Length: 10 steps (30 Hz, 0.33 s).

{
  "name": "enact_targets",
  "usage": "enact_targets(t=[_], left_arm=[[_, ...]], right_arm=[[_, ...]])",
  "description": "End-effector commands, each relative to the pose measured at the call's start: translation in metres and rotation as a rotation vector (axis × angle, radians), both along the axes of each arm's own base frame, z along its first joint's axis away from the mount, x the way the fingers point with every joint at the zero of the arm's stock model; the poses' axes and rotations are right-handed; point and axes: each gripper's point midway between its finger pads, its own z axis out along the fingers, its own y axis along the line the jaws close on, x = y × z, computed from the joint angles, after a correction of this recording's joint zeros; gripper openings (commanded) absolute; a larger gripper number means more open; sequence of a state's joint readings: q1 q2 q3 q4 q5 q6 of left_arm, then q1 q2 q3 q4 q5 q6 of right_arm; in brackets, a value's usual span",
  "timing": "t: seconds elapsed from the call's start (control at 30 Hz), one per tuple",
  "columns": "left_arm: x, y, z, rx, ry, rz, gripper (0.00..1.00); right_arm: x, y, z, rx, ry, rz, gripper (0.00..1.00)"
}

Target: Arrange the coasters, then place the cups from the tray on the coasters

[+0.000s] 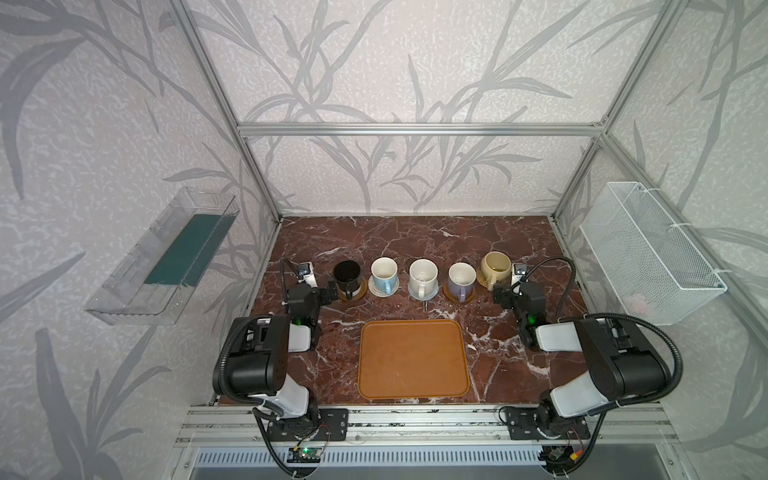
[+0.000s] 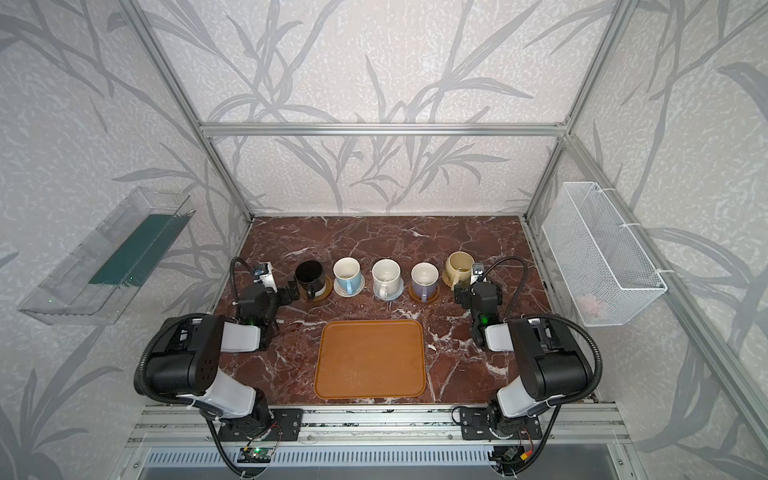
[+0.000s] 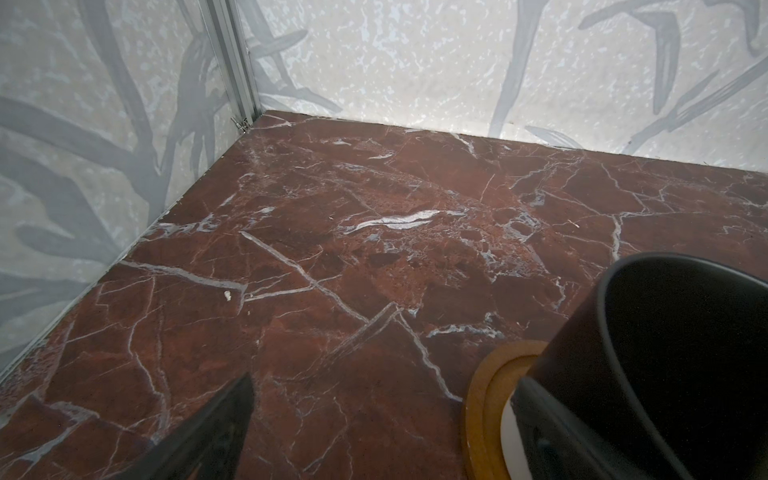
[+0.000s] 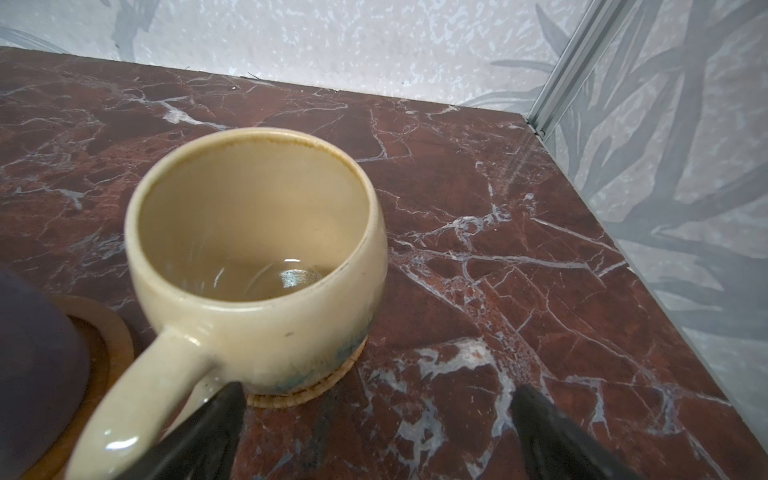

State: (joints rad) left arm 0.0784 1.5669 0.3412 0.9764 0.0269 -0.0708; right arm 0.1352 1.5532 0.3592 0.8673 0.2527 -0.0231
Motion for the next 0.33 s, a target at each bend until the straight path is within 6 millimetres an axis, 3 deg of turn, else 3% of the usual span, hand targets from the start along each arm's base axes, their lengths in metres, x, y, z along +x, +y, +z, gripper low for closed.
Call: enact_targets(t=[0.0, 0.3], left_arm=[[0.0058, -0.0015, 0.0066, 0.024, -0.013, -0.013, 0.99], [0.0074, -0.0036, 0.0050, 0.046, 0.004, -0.013, 0.99]], right_arm=[[0.0080, -0.0037, 0.0181, 0.011, -0.061, -0.021, 0.99], [0.0079, -0.0033, 0.0177, 0.011, -0.059, -0.020, 0.99]])
